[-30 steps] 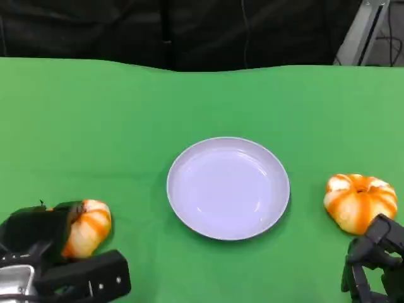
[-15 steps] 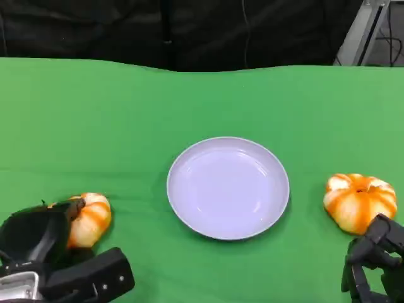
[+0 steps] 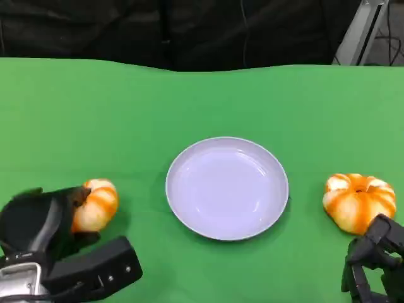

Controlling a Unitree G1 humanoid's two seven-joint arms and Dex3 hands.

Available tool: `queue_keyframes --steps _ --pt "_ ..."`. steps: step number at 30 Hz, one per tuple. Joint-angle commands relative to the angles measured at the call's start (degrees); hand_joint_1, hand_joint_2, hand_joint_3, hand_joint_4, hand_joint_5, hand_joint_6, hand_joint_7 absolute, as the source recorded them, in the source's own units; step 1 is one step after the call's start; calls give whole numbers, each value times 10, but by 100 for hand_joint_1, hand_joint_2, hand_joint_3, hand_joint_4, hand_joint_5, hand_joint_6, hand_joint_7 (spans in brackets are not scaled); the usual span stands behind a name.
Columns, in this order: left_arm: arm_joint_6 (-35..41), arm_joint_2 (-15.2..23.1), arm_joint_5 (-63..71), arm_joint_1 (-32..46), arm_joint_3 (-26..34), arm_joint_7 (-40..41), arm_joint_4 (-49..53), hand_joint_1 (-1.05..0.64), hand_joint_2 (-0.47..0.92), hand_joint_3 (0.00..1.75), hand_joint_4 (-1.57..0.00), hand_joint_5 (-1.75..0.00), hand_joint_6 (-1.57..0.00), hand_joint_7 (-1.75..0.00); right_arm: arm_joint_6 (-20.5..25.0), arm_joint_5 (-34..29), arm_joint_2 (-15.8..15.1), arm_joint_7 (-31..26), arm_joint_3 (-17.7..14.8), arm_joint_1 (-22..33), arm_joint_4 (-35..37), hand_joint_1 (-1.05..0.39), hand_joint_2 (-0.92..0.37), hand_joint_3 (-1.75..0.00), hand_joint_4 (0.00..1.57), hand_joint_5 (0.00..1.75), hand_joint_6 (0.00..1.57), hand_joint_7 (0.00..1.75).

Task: Grasp the bread from the table and place it into the plate.

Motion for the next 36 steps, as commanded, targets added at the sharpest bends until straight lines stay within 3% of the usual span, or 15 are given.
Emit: queue_keyframes --steps 1,3,5,7,19,22,28,32,33,36 --pt "18 23 10 7 9 -36 -63 -32 92 26 -61 -145 -83 -82 4 5 -7 -2 -3 4 -5 -14 -50 -127 87 175 77 164" --pt "23 26 14 1 6 -57 -93 -31 92 26 -64 -138 -84 -80 3 6 -7 -1 -4 3 -3 -14 -50 -127 87 175 78 164" --pt "28 26 19 -14 0 -90 -134 -26 92 26 -80 -107 -99 -51 1 6 -8 0 -4 1 1 -14 -50 -128 88 175 78 164" --pt "31 24 23 -18 0 -106 -149 -24 92 25 -86 -97 -107 -36 0 6 -8 0 -5 1 2 -14 -50 -128 88 175 78 164" --pt "-10 -28 31 -134 -75 -149 -93 -27 92 13 -85 -104 -115 -22 2 0 0 -8 1 8 -9 -13 -50 -128 87 175 78 163" --pt "-15 -37 33 -149 -85 -148 -80 -27 92 13 -82 -114 -117 -25 2 -2 1 -10 2 8 -9 -13 -50 -128 88 175 78 163" --pt "-17 -39 34 -150 -85 -147 -76 -27 92 13 -80 -117 -117 -27 2 -2 0 -12 3 8 -9 -13 -50 -128 88 175 78 163" --pt "-31 -65 33 -175 -103 -138 -51 -27 92 12 -81 -118 -116 -27 0 -3 1 -13 3 8 -8 -14 -49 -129 88 175 78 163" --pt "-27 -90 40 -198 -124 -147 -27 -27 92 12 -81 -119 -116 -27 2 -3 0 -12 4 9 -10 -14 -49 -129 88 175 78 163" --pt "-25 -137 53 -242 -163 -150 26 -24 92 10 -72 -138 -94 -73 3 -3 1 -13 7 12 -14 -15 -48 -129 87 175 78 163"
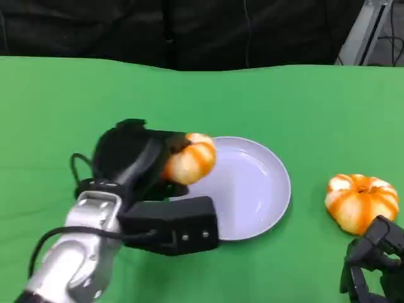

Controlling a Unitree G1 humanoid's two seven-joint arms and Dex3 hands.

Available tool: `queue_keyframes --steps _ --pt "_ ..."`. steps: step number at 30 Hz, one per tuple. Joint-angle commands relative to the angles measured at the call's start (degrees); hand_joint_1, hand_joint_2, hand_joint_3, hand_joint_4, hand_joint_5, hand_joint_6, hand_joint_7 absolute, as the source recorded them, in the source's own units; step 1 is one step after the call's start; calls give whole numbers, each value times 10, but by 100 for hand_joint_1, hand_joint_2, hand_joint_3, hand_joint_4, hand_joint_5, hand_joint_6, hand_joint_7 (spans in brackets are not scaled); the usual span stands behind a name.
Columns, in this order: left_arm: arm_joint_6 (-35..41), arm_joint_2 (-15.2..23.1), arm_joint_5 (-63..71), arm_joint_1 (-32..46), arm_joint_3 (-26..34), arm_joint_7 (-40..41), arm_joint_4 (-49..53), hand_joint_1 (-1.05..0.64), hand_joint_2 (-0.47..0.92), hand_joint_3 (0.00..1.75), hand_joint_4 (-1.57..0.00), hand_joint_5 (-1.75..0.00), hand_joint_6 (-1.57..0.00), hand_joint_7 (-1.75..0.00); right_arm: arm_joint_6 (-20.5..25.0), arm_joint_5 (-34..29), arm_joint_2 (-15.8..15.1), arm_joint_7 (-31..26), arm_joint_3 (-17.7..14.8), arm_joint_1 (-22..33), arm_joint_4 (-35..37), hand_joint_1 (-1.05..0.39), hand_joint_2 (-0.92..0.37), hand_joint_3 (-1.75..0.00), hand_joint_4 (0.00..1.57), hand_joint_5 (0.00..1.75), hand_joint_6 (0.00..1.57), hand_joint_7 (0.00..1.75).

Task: Grasp the bread from the table and place it into the plate.

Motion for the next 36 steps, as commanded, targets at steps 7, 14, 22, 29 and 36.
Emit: queue_keyframes --steps 7,14,22,29,36 --pt "-7 -72 20 -90 -62 6 110 -23 92 12 -71 -140 -80 -101 12 -1 -3 -7 7 9 -19 -14 -49 -129 86 175 78 162" --pt "-19 -89 12 -103 -66 20 157 -23 92 13 -75 -125 -87 -85 10 -4 -4 -9 8 9 -21 -14 -48 -128 85 175 77 162" --pt "-37 -90 6 -105 -68 43 198 -21 92 16 -68 -139 -77 -104 10 -1 -5 -8 9 11 -24 -14 -48 -128 85 175 76 162" --pt "-42 -88 0 -110 -68 46 221 -23 92 19 -72 -127 -84 -83 19 -7 -6 -14 9 15 -31 -14 -49 -128 85 175 77 162" --pt "-46 -88 -15 -110 -62 42 230 -26 92 18 -72 -118 -86 -68 11 -6 -8 -12 8 11 -23 -14 -49 -127 85 175 77 163"
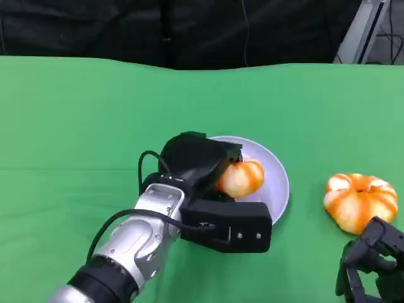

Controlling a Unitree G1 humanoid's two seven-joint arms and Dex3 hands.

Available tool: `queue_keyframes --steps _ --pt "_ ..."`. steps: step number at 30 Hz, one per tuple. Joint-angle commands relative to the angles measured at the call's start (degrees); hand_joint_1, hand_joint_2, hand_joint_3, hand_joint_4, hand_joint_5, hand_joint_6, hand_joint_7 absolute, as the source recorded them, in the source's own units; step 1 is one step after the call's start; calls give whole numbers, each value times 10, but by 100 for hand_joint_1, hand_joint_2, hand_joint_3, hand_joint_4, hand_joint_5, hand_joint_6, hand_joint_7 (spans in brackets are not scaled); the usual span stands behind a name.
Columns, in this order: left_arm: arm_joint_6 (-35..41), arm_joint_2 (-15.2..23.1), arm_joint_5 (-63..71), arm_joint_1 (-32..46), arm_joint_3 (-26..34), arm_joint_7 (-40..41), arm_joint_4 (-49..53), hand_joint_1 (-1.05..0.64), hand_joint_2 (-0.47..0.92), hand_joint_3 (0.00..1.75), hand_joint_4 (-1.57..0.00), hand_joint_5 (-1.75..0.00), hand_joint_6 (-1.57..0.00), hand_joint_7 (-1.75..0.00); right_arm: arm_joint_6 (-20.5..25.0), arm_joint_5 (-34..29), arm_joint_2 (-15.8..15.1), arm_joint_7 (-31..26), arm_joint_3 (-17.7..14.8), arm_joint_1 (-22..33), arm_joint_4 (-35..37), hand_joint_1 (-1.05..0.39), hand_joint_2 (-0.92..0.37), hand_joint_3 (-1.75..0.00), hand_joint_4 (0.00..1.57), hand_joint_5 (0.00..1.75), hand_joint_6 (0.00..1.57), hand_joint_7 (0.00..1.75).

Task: Grasp the bread from the table and place it into the plate.

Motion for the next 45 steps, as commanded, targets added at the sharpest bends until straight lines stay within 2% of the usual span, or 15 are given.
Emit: queue_keyframes --steps 1,2,4,6,7,8,9,11,15,17,24,29,34,45 --pt "-4 8 -16 -8 6 -5 4 -28 92 18 -74 -109 -93 -49 -8 -1 -8 0 -6 0 1 -14 -49 -127 85 175 77 163" --pt "-1 11 -18 -6 6 -11 0 -35 92 20 -74 -76 -94 -24 -8 0 -8 0 -5 0 1 -14 -49 -127 85 175 77 163" --pt "2 15 -20 -3 4 -17 -7 -48 92 23 -73 -26 -87 -5 -8 1 -7 1 -5 1 0 -14 -49 -127 85 175 76 163" --pt "4 18 -21 0 4 -18 -13 -52 92 24 -72 -15 -84 -1 -8 0 -7 1 -5 1 0 -15 -49 -127 85 175 76 163" --pt "5 20 -22 3 4 -19 -17 -68 92 33 -54 -8 -69 -1 -8 -1 -8 1 -5 1 0 -15 -49 -127 85 175 76 163" --pt "6 22 -23 4 4 -19 -20 -79 92 39 -42 -3 -59 0 -8 -1 -8 0 -5 1 0 -15 -49 -127 85 175 76 163" --pt "7 25 -25 7 6 -24 -28 -82 92 41 -38 -2 -56 0 -6 -1 -7 0 -5 1 -2 -15 -49 -127 85 175 76 163" --pt "9 29 -29 11 7 -31 -38 -95 92 53 -12 -1 -39 0 -4 1 -7 0 -5 1 -3 -15 -49 -127 86 175 77 163" --pt "15 34 -27 14 6 -44 -52 -98 92 56 -5 0 -34 0 -3 1 -7 -1 -5 1 -3 -15 -49 -128 86 175 77 163" --pt "20 39 -23 16 5 -56 -63 -102 92 63 -1 0 -22 0 -3 0 -7 -1 -6 0 -3 -14 -49 -128 86 175 77 163" --pt "26 51 -25 23 3 -79 -82 -105 92 71 0 0 -8 0 -18 -1 -9 4 -7 -3 8 -14 -50 -127 86 175 76 164" --pt "26 51 -24 24 4 -81 -84 -105 92 72 0 0 -8 0 -19 -1 -9 3 -7 -3 10 -14 -50 -127 86 175 76 164" --pt "33 55 -53 32 21 -119 -108 -105 92 72 0 0 -3 0 -14 1 -9 3 -6 -1 5 -14 -50 -127 85 175 76 164" --pt "43 65 -50 39 21 -134 -135 -105 92 66 0 0 -5 -1 -13 3 -9 4 -7 -3 6 -15 -49 -128 86 175 76 164"
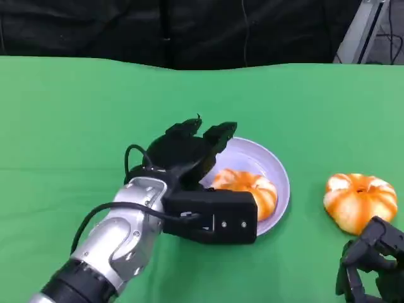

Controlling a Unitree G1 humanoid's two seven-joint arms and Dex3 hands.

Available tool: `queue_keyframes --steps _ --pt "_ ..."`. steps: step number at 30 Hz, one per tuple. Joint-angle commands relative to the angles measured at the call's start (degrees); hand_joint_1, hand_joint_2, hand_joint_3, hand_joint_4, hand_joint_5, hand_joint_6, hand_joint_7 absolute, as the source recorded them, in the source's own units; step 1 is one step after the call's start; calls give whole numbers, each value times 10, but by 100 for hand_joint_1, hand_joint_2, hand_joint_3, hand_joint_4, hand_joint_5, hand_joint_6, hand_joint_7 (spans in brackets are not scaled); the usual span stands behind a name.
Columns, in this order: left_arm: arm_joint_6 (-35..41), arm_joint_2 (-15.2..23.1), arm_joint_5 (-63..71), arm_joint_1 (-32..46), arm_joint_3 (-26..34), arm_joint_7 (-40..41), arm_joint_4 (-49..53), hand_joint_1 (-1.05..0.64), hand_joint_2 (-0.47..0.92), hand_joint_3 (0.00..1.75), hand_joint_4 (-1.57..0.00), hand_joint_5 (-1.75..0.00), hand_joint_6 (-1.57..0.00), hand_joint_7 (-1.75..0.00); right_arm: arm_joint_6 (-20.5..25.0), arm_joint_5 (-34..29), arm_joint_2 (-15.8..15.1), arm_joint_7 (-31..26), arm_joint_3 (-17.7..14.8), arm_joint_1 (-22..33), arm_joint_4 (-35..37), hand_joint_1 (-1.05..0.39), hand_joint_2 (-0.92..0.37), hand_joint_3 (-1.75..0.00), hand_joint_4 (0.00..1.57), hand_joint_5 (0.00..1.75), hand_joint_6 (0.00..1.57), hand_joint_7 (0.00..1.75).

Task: Grasp the bread from the table and place it into the plate.

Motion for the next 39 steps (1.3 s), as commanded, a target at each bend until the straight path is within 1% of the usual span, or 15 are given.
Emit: queue_keyframes --steps 1,9,10,12,13,15,17,19,21,22,24,25,28,34,39 --pt "4 8 -1 9 4 -4 -7 -105 92 66 0 0 -5 -1 -3 3 -9 1 -6 0 1 -15 -49 -128 86 175 76 164" --pt "-6 4 -29 31 27 5 -43 -105 92 65 0 0 -9 -2 -3 2 -8 0 -8 1 0 -15 -50 -126 86 175 77 163" --pt "-6 0 -40 39 38 9 -56 -90 92 50 -9 -3 -18 -4 -2 3 -8 0 -7 0 0 -15 -50 -125 86 175 77 163" --pt "-4 -6 -60 53 55 12 -81 -81 92 41 -16 -6 -25 -5 -2 3 -8 1 -7 0 0 -16 -50 -125 86 175 77 163" --pt "-8 -14 -86 65 73 12 -97 -54 92 30 -38 -11 -41 -7 -2 0 -7 -1 -7 1 -2 -16 -50 -125 86 175 77 163" --pt "-14 -22 -118 79 93 12 -116 -27 92 22 -64 -16 -58 -8 0 -3 -7 -4 -7 2 -4 -16 -50 -125 86 175 77 163" --pt "-24 -37 -216 117 142 -19 -153 -6 92 37 -85 -22 -80 -13 -4 -4 -6 -4 -6 2 -2 -14 -50 -125 86 175 77 163" --pt "-14 -44 -291 150 176 -51 -192 2 92 49 -106 -28 -101 -18 -3 -3 -6 -4 -5 2 -2 -14 -50 -126 86 175 77 163" --pt "-10 -39 -344 178 196 -81 -222 1 82 71 -108 -55 -116 -19 -1 0 -7 -2 -4 1 -3 -14 -50 -126 85 175 77 163" --pt "-13 -35 -367 191 204 -95 -234 -1 70 92 -103 -94 -123 -34 -1 1 -8 -2 -4 1 -3 -15 -50 -126 85 175 77 163" --pt "-8 -32 -423 227 225 -121 -262 -2 63 106 -97 -118 -110 -72 4 -1 -8 -4 -5 3 -7 -15 -50 -126 85 175 76 163" --pt "10 -34 -469 258 242 -139 -288 -6 53 122 -92 -144 -100 -107 6 0 -9 -4 -5 4 -9 -16 -50 -126 86 175 77 163" --pt "43 -27 -558 324 273 -173 -345 -8 48 135 -85 -170 -84 -144 6 5 -11 -1 -7 3 -7 -16 -50 -126 86 175 77 163" --pt "64 2 -652 430 318 -206 -418 -12 58 120 -86 -175 -79 -157 -7 6 -13 4 -10 0 1 -15 -50 -128 86 175 77 163" --pt "74 30 -740 501 370 -251 -428 -13 59 117 -88 -175 -78 -161 -5 4 -13 5 -12 2 -3 -16 -48 -128 86 175 77 163"
